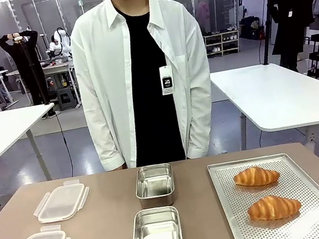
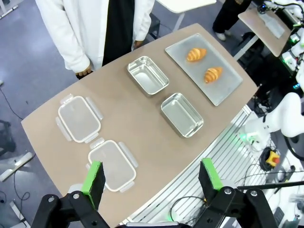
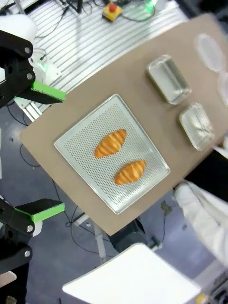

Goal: Place the bread into the airtight container.
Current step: Pick up a Butter Roll and place it into an empty Airtight Container.

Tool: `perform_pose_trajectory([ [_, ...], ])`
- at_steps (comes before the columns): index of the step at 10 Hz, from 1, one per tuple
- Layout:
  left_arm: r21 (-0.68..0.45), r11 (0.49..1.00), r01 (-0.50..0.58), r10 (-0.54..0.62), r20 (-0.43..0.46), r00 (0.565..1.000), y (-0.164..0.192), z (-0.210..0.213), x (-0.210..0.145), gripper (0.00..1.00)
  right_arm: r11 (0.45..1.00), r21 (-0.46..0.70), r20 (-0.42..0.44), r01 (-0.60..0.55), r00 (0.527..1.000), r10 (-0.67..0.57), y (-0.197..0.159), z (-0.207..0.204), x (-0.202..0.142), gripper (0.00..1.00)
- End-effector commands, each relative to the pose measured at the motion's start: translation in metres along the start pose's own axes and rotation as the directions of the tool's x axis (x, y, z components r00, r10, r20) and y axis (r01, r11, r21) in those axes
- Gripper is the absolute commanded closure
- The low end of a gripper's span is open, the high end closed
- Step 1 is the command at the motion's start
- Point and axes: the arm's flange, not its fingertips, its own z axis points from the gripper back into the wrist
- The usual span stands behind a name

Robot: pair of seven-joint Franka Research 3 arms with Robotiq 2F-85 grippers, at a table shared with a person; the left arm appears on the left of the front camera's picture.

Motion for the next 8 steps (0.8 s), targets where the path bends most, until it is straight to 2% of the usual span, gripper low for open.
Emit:
perform_pose_trajectory([
  [1, -0.014, 1.0, 0.011, -0.011, 0.004, 1.0, -0.002, 0.001, 0.001, 0.0, 0.939, 0.026, -0.119, -0.344, 0.931, 0.345, 0.003, -0.012, 0.011, 0.0],
  [2, -0.014, 1.0, 0.011, -0.011, 0.004, 1.0, -0.002, 0.001, 0.001, 0.0, 0.844, -0.006, -0.192, -0.537, 0.829, 0.526, 0.005, -0.023, 0.014, 0.0],
  [3, -0.014, 1.0, 0.011, -0.011, 0.004, 1.0, -0.002, 0.001, 0.001, 0.0, 0.77, 0.057, -0.238, -0.636, 0.74, 0.629, 0.005, -0.039, 0.02, 0.0],
  [4, -0.014, 1.0, 0.011, -0.011, 0.004, 1.0, -0.002, 0.001, 0.001, 0.0, 0.74, 0.117, -0.26, -0.662, 0.699, 0.666, 0.005, -0.06, 0.027, 0.0],
  [5, -0.014, 1.0, 0.011, -0.011, 0.004, 1.0, -0.002, 0.001, 0.001, 0.0, 0.735, 0.144, -0.28, -0.663, 0.685, 0.673, 0.002, -0.091, 0.033, 0.0],
  [6, -0.014, 1.0, 0.011, -0.011, 0.004, 1.0, -0.002, 0.001, 0.001, 0.0, 0.75, 0.179, -0.254, -0.636, 0.707, 0.66, -0.001, -0.118, 0.035, 0.0],
  [8, -0.014, 1.0, 0.011, -0.011, 0.004, 1.0, -0.002, 0.001, 0.001, 0.0, 0.785, 0.229, -0.267, -0.576, 0.739, 0.619, -0.009, -0.178, 0.02, 0.0],
])
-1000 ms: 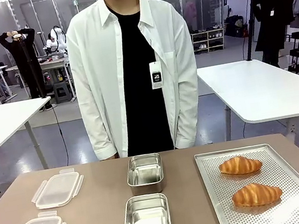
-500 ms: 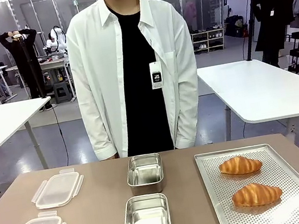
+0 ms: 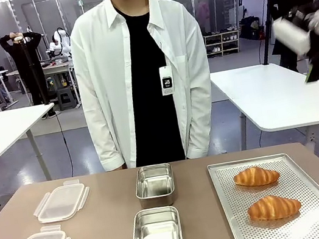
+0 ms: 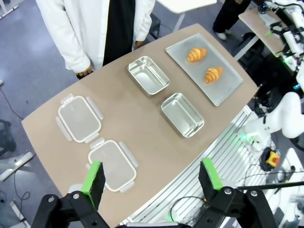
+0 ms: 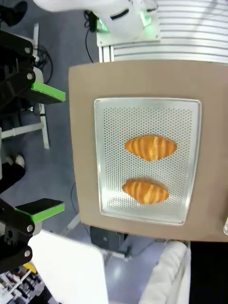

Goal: Place the bread into the airtight container.
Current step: Pick up a Butter Roll and place it into an empty Airtight Container.

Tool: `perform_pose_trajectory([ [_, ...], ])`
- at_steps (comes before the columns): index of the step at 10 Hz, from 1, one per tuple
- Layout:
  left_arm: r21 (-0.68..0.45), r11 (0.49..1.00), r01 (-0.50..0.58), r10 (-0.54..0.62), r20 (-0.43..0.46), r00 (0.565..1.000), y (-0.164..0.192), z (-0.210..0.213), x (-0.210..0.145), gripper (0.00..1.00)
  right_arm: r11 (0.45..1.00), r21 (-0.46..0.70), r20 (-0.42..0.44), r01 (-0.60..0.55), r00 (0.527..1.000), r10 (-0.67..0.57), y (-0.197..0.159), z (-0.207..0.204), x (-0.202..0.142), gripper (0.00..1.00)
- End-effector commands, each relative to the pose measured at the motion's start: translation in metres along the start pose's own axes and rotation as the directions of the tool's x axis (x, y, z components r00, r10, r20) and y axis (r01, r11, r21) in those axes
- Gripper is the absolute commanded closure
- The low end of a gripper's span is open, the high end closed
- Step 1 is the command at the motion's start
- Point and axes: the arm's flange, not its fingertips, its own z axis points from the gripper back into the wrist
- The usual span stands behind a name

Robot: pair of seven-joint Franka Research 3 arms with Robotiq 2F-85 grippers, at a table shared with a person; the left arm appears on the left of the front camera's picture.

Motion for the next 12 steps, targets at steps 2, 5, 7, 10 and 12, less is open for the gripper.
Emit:
perform_pose_trajectory([
  [2, -0.017, 1.0, 0.013, -0.013, 0.004, 1.0, -0.002, 0.0, 0.001, 0.0, 0.999, 0.032, 0.03, 0.042, 0.999, -0.043, -0.003, -0.079, -0.007, 0.0],
  [5, -0.017, 1.0, 0.013, -0.013, 0.004, 1.0, -0.002, 0.0, 0.001, 0.0, 0.995, 0.066, 0.07, 0.07, 0.995, -0.074, 0.0, -0.146, -0.01, 0.0],
  [7, -0.017, 1.0, 0.013, -0.013, 0.004, 1.0, -0.002, 0.0, 0.001, 0.0, 0.993, 0.084, 0.058, 0.087, 0.994, -0.092, -0.001, -0.178, -0.005, 0.0],
  [10, -0.017, 1.0, 0.013, -0.013, 0.004, 1.0, -0.002, 0.0, 0.001, 0.0, 0.988, 0.104, 0.063, 0.114, 0.991, -0.121, -0.001, -0.208, 0.0, 0.0],
  [12, -0.017, 1.0, 0.013, -0.013, 0.004, 1.0, -0.002, 0.0, 0.001, 0.0, 0.986, 0.103, 0.052, 0.127, 0.99, -0.133, -0.001, -0.231, 0.002, 0.0],
])
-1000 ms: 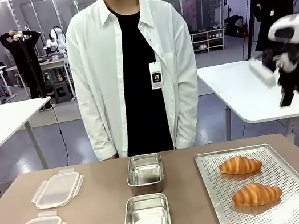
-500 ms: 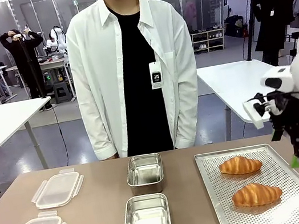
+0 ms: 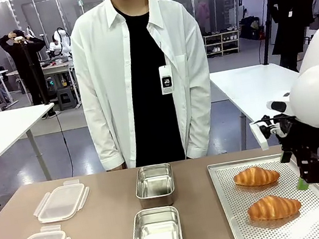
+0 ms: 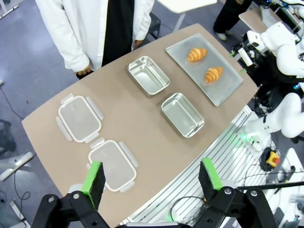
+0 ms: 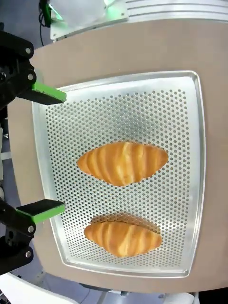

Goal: Place the bread into the airtight container.
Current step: Pick up a Butter Roll and place it into an empty Airtight Container.

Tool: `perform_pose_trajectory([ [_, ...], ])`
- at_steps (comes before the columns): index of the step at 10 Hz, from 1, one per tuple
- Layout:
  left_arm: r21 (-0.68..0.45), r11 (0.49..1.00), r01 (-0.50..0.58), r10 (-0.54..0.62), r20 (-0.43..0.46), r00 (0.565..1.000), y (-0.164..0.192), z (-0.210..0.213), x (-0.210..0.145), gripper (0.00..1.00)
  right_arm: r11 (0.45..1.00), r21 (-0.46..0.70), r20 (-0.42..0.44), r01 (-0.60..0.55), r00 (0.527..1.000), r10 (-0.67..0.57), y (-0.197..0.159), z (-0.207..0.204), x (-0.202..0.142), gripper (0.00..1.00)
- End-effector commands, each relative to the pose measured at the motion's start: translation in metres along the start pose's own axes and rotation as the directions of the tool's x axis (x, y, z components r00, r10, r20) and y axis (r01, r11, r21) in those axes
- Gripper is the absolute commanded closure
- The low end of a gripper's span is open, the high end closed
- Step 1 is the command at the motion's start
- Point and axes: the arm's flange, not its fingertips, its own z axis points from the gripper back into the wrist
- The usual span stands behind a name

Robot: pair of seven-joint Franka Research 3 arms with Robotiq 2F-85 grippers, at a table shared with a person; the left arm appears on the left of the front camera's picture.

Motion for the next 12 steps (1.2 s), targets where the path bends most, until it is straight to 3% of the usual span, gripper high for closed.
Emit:
perform_pose_trajectory([
  [1, -0.017, 1.0, 0.013, -0.013, 0.005, 1.0, -0.002, 0.001, 0.001, 0.0, 1.0, -0.01, 0.004, 0.006, 1.0, -0.006, 0.006, -0.028, 0.0, 0.0],
  [7, -0.017, 1.0, 0.013, -0.013, 0.005, 1.0, -0.002, 0.001, 0.001, 0.0, 1.0, -0.004, -0.006, 0.024, 1.0, -0.024, -0.005, -0.087, 0.007, 0.0],
  [12, -0.017, 1.0, 0.013, -0.013, 0.005, 1.0, -0.002, 0.001, 0.001, 0.0, 0.998, 0.036, -0.062, 0.042, 0.997, -0.039, 0.0, -0.116, 0.006, 0.0],
])
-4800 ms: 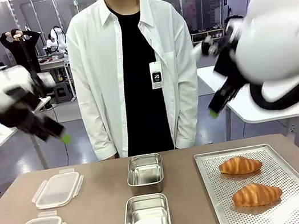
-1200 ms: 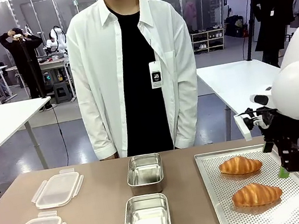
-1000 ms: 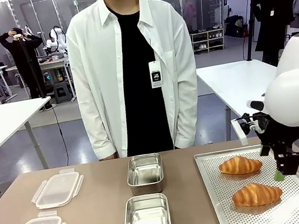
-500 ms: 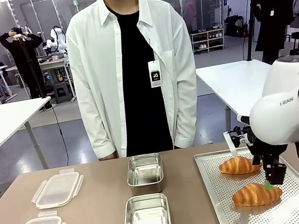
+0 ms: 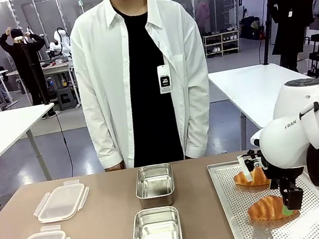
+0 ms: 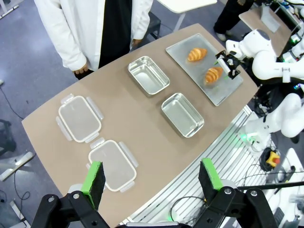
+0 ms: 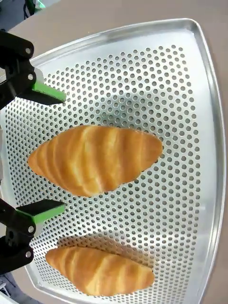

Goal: Place the bread into the airtight container.
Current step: Pick up a Butter Roll and place it into an empty Airtight Container.

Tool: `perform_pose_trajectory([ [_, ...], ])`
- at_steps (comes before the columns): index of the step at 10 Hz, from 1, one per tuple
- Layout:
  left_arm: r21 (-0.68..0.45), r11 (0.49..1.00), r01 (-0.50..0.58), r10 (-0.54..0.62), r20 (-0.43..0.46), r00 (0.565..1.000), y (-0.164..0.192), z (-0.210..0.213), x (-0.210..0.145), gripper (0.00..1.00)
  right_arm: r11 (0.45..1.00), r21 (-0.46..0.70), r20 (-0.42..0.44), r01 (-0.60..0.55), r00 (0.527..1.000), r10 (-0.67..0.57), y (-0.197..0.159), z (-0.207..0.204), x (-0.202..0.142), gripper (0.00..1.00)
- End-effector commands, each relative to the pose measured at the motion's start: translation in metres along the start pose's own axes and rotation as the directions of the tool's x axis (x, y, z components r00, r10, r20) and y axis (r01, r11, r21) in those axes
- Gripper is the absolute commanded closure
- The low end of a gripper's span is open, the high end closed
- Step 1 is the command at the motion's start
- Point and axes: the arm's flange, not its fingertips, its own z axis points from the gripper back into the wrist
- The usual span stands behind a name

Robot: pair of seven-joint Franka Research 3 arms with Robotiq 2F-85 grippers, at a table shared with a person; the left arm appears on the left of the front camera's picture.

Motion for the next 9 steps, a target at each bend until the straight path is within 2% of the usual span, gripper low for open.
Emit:
perform_pose_trajectory([
  [1, -0.017, 1.0, 0.013, -0.013, 0.005, 1.0, -0.002, 0.001, 0.001, 0.0, 0.999, -0.033, -0.005, 0.012, 1.0, -0.013, 0.019, -0.012, -0.002, 0.0],
  [7, -0.017, 1.0, 0.013, -0.013, 0.005, 1.0, -0.002, 0.001, 0.001, 0.0, 1.0, -0.019, -0.01, 0.022, 1.0, -0.022, 0.016, -0.035, 0.004, 0.0],
  [9, -0.017, 1.0, 0.013, -0.013, 0.005, 1.0, -0.002, 0.001, 0.001, 0.0, 0.999, -0.024, -0.025, 0.028, 0.999, -0.028, 0.012, -0.038, 0.004, 0.15],
])
